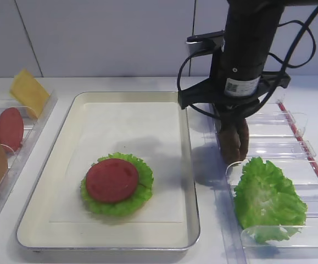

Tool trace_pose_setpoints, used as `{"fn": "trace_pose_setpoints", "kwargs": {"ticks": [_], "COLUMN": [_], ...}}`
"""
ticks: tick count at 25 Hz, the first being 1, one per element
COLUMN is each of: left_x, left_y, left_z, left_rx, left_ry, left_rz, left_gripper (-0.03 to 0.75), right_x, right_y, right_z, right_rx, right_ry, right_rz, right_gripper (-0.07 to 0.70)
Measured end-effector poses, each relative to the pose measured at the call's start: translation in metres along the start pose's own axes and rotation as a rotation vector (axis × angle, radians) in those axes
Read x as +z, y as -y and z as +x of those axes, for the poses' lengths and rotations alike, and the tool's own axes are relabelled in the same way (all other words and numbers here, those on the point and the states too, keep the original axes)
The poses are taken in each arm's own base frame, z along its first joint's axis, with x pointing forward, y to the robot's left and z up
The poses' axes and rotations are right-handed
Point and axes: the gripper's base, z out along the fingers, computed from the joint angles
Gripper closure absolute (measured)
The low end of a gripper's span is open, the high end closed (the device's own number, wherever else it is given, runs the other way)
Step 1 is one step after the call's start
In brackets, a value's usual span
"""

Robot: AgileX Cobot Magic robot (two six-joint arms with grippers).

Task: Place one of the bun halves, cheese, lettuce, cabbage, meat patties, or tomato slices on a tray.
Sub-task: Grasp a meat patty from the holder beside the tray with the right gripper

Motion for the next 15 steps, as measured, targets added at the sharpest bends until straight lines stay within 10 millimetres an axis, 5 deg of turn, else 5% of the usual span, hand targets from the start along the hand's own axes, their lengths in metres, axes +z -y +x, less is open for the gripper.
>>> {"fn": "trace_pose_setpoints", "kwargs": {"ticks": [15], "left_x": [0.000], "left_y": [0.000], "left_z": [0.000], "left_rx": [0.000], "left_ry": [0.000], "left_rz": [0.000], "left_gripper": [0.259], "right_x": [-0.093], "right_y": [-0.004], "right_z": [0.023], "right_rx": [-0.013], "right_ry": [0.195], "right_rz": [-0.148], "right_gripper": [0.485]}}
